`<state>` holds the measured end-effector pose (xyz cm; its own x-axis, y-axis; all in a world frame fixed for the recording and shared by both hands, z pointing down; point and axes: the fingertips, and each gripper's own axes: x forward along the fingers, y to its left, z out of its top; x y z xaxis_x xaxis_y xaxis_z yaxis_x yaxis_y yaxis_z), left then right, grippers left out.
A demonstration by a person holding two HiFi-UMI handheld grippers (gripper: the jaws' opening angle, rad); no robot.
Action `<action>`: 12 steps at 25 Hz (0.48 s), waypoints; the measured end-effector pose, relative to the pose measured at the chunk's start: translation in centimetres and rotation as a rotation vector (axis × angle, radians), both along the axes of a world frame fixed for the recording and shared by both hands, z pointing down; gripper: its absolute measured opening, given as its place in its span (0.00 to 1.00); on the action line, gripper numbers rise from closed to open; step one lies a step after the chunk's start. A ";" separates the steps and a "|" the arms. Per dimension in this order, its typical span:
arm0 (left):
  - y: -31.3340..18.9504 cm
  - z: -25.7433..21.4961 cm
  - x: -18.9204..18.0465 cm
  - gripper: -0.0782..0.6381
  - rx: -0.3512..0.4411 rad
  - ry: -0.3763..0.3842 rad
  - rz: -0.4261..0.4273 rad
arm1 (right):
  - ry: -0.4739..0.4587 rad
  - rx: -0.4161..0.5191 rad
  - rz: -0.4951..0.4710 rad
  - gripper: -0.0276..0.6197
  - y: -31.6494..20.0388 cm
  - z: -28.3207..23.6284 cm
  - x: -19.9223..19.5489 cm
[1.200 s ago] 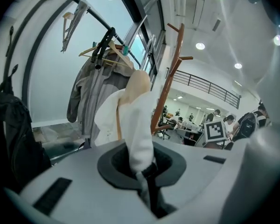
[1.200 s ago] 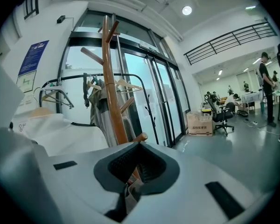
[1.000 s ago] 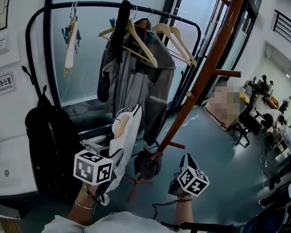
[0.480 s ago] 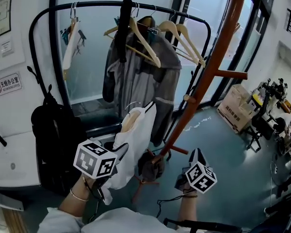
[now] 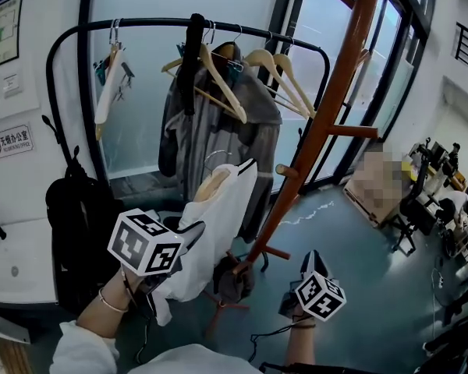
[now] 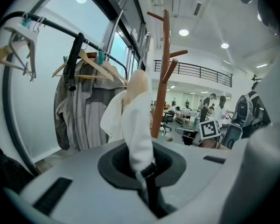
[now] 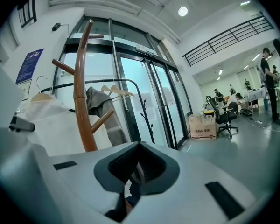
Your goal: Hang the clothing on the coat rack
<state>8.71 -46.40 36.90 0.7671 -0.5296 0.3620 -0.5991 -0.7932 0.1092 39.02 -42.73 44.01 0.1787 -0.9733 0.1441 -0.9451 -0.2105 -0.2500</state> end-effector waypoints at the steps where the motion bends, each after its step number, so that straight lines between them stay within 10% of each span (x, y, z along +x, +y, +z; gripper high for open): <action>1: 0.0 -0.4 0.2 0.14 0.009 -0.002 0.006 | -0.001 -0.001 0.001 0.08 0.1 0.0 0.1; 12: -0.8 -4.6 1.9 0.14 0.021 0.028 0.045 | 0.006 -0.003 -0.004 0.08 0.7 -0.4 0.8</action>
